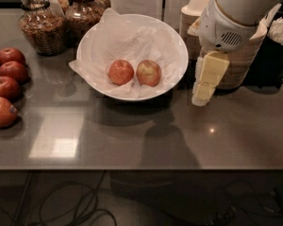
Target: Pick apple from white bowl
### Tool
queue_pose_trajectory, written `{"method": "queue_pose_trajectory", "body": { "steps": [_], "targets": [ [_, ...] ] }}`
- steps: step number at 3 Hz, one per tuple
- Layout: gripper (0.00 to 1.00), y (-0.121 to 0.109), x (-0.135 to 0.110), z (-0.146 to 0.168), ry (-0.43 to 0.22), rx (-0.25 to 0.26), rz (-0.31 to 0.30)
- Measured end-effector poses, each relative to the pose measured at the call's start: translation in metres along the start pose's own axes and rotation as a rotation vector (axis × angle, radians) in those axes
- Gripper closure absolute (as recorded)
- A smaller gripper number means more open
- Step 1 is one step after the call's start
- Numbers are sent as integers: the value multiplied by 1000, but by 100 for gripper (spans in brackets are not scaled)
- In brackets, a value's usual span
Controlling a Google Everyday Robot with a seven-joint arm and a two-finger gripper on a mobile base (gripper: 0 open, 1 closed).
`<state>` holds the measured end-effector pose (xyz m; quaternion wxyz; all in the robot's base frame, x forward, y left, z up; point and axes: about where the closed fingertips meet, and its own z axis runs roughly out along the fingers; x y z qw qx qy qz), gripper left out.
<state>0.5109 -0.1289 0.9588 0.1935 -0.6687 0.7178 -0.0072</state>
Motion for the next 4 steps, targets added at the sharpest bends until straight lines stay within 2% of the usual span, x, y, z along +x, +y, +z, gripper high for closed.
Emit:
{"method": "queue_pose_trajectory", "body": {
  "steps": [1, 2, 3, 4],
  "targets": [
    [0, -4, -6, 7, -6, -6, -14],
    [0, -7, -6, 13, -45, -1, 8],
    [0, -27, -21, 31, -125, 12, 17],
    [8, -49, -44, 46, -188, 12, 3]
  ]
}}
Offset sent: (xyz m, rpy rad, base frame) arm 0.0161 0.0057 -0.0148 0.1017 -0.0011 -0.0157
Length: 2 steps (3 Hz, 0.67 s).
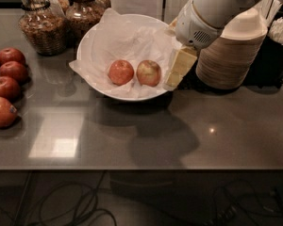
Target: Pick apple from white bowl
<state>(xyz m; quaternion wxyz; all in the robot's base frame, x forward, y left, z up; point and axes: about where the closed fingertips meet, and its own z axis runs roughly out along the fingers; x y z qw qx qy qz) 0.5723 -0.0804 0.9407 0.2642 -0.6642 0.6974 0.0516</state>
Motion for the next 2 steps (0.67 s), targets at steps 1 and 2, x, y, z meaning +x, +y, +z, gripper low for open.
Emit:
{"method": "queue_pose_trajectory", "body": {
  "steps": [1, 2],
  "targets": [
    [12, -14, -20, 18, -47, -14, -22],
    [11, -22, -27, 33, -72, -30, -25]
  ]
}}
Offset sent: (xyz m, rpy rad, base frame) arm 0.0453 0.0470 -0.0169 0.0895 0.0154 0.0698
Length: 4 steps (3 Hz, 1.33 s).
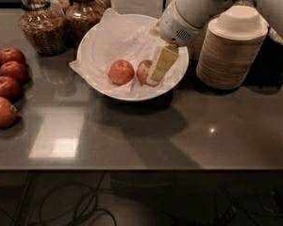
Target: Pick apple from white bowl
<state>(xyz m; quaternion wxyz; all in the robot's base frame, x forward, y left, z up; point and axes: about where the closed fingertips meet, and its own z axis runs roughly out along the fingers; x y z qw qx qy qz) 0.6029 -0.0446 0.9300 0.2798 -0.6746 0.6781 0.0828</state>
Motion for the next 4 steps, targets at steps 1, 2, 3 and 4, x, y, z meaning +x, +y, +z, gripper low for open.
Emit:
{"method": "queue_pose_trajectory", "body": {
  "steps": [1, 2, 3, 4],
  "targets": [
    [12, -5, -3, 15, -16, -13, 4],
    [14, -5, 0, 29, -20, -26, 18],
    [15, -3, 6, 42, -17, -37, 35],
    [15, -2, 12, 56, -12, -54, 46]
  ]
}}
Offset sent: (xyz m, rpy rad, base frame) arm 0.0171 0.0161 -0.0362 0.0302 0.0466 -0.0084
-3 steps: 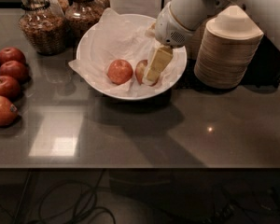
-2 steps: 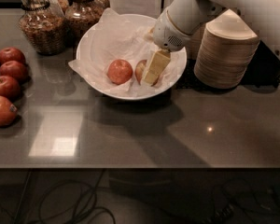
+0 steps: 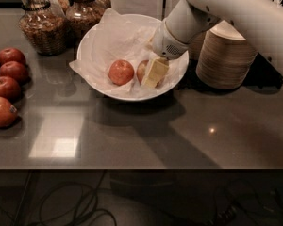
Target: Pick apple from white bowl
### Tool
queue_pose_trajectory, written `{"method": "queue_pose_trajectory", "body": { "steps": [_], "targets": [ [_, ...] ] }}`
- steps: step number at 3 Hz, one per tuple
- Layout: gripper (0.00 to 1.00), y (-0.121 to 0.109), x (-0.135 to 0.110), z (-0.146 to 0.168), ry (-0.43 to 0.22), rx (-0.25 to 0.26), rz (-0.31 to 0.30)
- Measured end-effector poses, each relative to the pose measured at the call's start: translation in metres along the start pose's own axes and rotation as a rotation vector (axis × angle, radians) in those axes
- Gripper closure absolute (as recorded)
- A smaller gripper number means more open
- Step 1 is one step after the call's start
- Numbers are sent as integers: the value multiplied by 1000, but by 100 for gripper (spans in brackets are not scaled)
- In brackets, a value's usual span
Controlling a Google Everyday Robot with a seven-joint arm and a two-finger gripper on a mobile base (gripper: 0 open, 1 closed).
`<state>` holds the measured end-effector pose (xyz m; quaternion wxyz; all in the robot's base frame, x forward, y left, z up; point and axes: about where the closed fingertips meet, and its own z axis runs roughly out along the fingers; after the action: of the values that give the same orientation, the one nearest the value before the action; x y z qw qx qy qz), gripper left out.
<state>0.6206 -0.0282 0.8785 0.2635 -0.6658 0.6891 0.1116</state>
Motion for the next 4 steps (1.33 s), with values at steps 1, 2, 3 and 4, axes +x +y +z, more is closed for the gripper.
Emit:
{"method": "queue_pose_trajectory", "body": {
  "steps": [1, 2, 3, 4],
  "targets": [
    [15, 0, 8, 7, 5, -9, 15],
    [15, -1, 16, 12, 8, -15, 28],
    [34, -1, 20, 16, 11, -19, 34],
    [58, -1, 20, 16, 11, -19, 34]
  ]
}}
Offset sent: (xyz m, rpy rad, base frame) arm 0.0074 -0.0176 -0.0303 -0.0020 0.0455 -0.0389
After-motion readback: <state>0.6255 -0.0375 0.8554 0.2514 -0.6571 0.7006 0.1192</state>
